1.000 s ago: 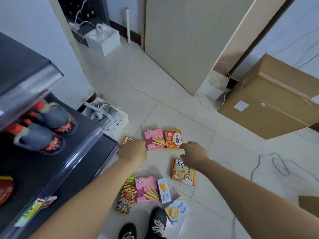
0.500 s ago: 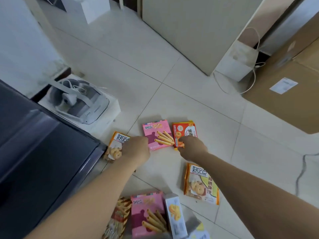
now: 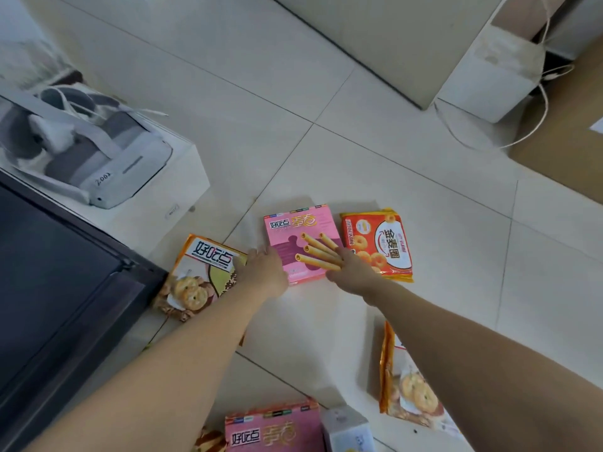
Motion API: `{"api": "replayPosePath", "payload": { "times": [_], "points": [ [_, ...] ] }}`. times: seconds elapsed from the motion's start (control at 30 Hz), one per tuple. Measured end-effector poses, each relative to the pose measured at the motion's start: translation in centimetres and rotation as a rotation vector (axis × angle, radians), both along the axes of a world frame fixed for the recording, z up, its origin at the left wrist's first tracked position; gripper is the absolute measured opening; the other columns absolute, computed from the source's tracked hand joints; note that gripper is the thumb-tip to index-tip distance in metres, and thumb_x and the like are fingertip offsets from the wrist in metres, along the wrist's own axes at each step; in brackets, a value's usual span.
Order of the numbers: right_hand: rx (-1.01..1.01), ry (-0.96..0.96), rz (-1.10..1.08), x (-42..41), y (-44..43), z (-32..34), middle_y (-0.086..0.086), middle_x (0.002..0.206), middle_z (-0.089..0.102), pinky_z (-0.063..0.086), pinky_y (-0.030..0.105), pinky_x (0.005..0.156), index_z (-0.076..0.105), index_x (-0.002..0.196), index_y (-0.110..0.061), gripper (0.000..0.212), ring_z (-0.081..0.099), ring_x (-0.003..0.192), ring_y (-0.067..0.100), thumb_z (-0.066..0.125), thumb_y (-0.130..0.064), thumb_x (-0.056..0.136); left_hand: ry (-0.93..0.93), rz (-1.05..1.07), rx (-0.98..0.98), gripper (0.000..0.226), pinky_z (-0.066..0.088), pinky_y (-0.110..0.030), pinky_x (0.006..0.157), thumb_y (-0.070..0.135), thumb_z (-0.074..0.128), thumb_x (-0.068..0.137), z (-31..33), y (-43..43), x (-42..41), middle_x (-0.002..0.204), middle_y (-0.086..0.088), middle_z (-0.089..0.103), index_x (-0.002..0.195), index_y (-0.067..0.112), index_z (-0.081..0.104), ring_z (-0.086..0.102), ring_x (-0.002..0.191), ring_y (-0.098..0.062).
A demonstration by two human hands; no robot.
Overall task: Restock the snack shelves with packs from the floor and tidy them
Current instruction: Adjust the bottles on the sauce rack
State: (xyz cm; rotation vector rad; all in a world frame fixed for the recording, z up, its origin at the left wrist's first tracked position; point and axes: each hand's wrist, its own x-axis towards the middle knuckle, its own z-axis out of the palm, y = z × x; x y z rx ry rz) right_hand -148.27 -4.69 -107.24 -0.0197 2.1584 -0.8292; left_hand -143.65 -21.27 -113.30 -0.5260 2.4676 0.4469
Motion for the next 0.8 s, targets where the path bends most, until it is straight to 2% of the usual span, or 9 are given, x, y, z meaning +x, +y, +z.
{"api": "replayPosePath", "payload": {
  "times": [0.03, 0.07, 0.17, 0.23, 0.3, 0.37, 0.53, 0.67, 0.8],
  "points": [
    [-0.07, -0.045, -0.029, 0.0, 0.2, 0.0, -0.012, 0.115, 0.053, 0.046, 0.002, 0.062, 0.034, 0.131, -0.022, 0.051, 0.059, 0.078, -0.013, 0.041, 0.011, 0.091, -0.033, 0.076, 0.086, 0.064, 0.021, -0.06, 0.11, 0.033, 0.049, 0.092, -0.4, 0.1, -0.1, 0.142, -0.011, 0.044, 0.145, 0.01, 0.024, 0.036, 0.135, -0.032],
    [-0.122, -0.079, -0.049, 0.0, 0.2, 0.1, -0.014, 0.123, 0.048, 0.045, 0.001, 0.065, 0.032, 0.136, -0.022, 0.057, 0.057, 0.085, -0.012, 0.039, 0.013, 0.092, -0.046, 0.149, 0.175, 0.067, 0.026, -0.058, 0.111, 0.032, 0.05, 0.091, -1.2, 0.1, -0.3, 0.142, -0.012, 0.044, 0.146, 0.01, 0.02, 0.038, 0.134, -0.032],
    [-0.129, -0.133, -0.071, -0.1, -0.1, 0.3, -0.012, 0.137, 0.037, 0.036, 0.023, 0.1, 0.033, 0.144, -0.015, 0.051, 0.041, 0.126, 0.007, 0.04, 0.003, 0.097, 0.005, 0.267, 0.384, 0.058, 0.049, -0.04, 0.096, 0.022, 0.055, 0.083, -1.4, 0.3, -0.2, 0.128, -0.01, 0.054, 0.136, 0.012, 0.034, 0.054, 0.116, -0.029],
    [-0.047, -0.09, -0.153, -0.5, 0.1, -0.5, 0.005, 0.146, 0.041, 0.038, 0.034, 0.101, 0.036, 0.143, -0.011, 0.048, 0.041, 0.134, 0.024, 0.049, -0.008, 0.096, 0.021, 0.32, 0.454, 0.042, 0.053, -0.034, 0.084, 0.016, 0.055, 0.082, -0.9, 0.5, 0.3, 0.114, -0.01, 0.061, 0.123, 0.013, 0.048, 0.059, 0.104, -0.027],
    [-0.02, -0.156, -0.252, -0.5, 0.2, -1.4, 0.008, 0.141, 0.047, 0.041, 0.034, 0.087, 0.042, 0.136, -0.004, 0.041, 0.045, 0.129, 0.031, 0.049, -0.01, 0.096, 0.011, 0.318, 0.489, 0.03, 0.055, -0.035, 0.083, 0.01, 0.051, 0.084, -0.4, 0.8, 0.7, 0.106, -0.011, 0.066, 0.113, 0.012, 0.059, 0.063, 0.099, -0.03],
    [0.034, -0.182, -0.319, -0.4, 0.4, -2.1, 0.008, 0.126, 0.056, 0.039, 0.032, 0.077, 0.049, 0.128, -0.001, 0.038, 0.05, 0.112, 0.027, 0.052, -0.017, 0.094, 0.011, 0.324, 0.461, 0.029, 0.055, -0.04, 0.087, 0.011, 0.05, 0.085, 0.0, 1.1, 1.0, 0.105, -0.012, 0.068, 0.11, 0.014, 0.064, 0.063, 0.099, -0.033],
    [0.042, -0.12, -0.317, -0.5, 0.9, -1.9, 0.006, 0.096, 0.062, 0.045, 0.025, 0.067, 0.058, 0.111, -0.007, 0.025, 0.056, 0.084, 0.018, 0.052, -0.026, 0.095, 0.084, 0.411, 0.466, 0.024, 0.055, -0.04, 0.088, 0.007, 0.049, 0.092, 1.9, 1.6, 1.1, 0.108, -0.017, 0.068, 0.111, 0.005, 0.065, 0.063, 0.101, -0.035],
    [0.021, 0.013, -0.395, -1.2, 1.2, 0.9, 0.003, 0.099, 0.067, 0.053, 0.034, 0.075, 0.064, 0.108, -0.01, 0.027, 0.062, 0.097, 0.025, 0.052, -0.031, 0.094, 0.201, 0.463, 0.532, 0.023, 0.052, -0.038, 0.086, 0.01, 0.047, 0.095, 5.9, 1.8, 0.7, 0.105, -0.013, 0.066, 0.111, 0.01, 0.063, 0.061, 0.1, -0.033],
    [0.035, 0.193, -0.417, -1.4, 1.2, 7.2, 0.004, 0.086, 0.06, 0.041, 0.027, 0.066, 0.062, 0.098, -0.011, 0.018, 0.056, 0.087, 0.025, 0.052, -0.025, 0.093, 0.294, 0.516, 0.488, 0.023, 0.047, -0.032, 0.08, 0.015, 0.048, 0.096, 12.7, 1.5, 0.1, 0.115, -0.011, 0.063, 0.116, 0.008, 0.057, 0.059, 0.103, -0.029]
  ]
}}
